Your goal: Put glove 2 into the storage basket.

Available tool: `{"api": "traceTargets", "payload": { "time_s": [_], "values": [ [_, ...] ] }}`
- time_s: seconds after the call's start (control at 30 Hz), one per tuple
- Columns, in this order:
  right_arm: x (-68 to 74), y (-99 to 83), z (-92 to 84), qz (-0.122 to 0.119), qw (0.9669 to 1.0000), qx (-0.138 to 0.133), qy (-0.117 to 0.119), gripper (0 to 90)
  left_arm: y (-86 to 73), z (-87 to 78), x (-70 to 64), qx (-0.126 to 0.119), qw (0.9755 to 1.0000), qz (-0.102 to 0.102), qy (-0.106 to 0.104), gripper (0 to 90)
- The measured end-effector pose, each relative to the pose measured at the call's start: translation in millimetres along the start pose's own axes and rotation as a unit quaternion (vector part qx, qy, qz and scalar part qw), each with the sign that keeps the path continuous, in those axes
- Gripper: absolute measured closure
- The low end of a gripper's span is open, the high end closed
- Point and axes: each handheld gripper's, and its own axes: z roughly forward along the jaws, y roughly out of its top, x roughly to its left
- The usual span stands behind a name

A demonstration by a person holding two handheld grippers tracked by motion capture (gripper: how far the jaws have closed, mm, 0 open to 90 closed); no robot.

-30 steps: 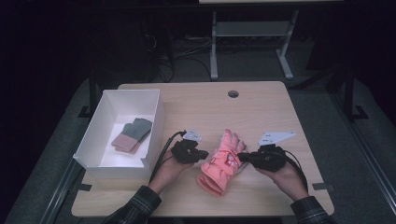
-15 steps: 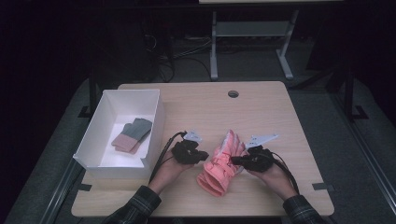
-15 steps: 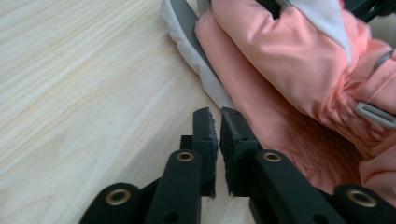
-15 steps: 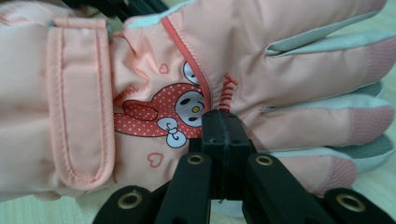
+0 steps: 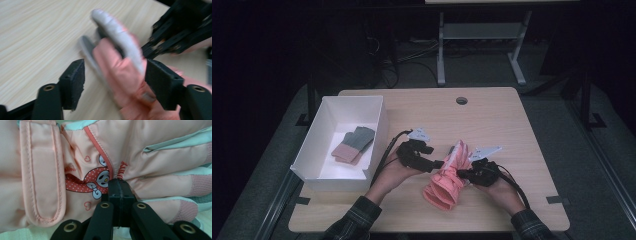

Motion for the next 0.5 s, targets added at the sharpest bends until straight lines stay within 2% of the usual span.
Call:
{"api": "traceTargets", "payload": {
  "time_s": [0.07, 0.2, 0.4, 0.5],
  "values": [
    [0.5, 0.3, 0.3, -0.003, 1.0000, 0.001, -0.002, 90.0, 4.3, 7.0, -2.2, 0.000, 0.9999, -0.005, -0.011, 27.8],
    [0.7, -0.1, 0.7, 0.000, 1.0000, 0.000, -0.002, 90.0, 10.3, 18.2, -1.8, -0.004, 0.9997, -0.017, -0.018, 22.0],
    [-0.2, -2.2, 0.7, 0.003, 1.0000, -0.007, 0.002, 90.0, 4.8, 38.5, 2.0, 0.036, 0.9985, -0.030, -0.028, 19.6],
    [-0.6, -2.3, 1.0, -0.002, 1.0000, -0.008, 0.001, 90.0, -1.9, 47.5, 6.6, 0.048, 0.9968, -0.051, -0.038, 19.6]
  ]
}}
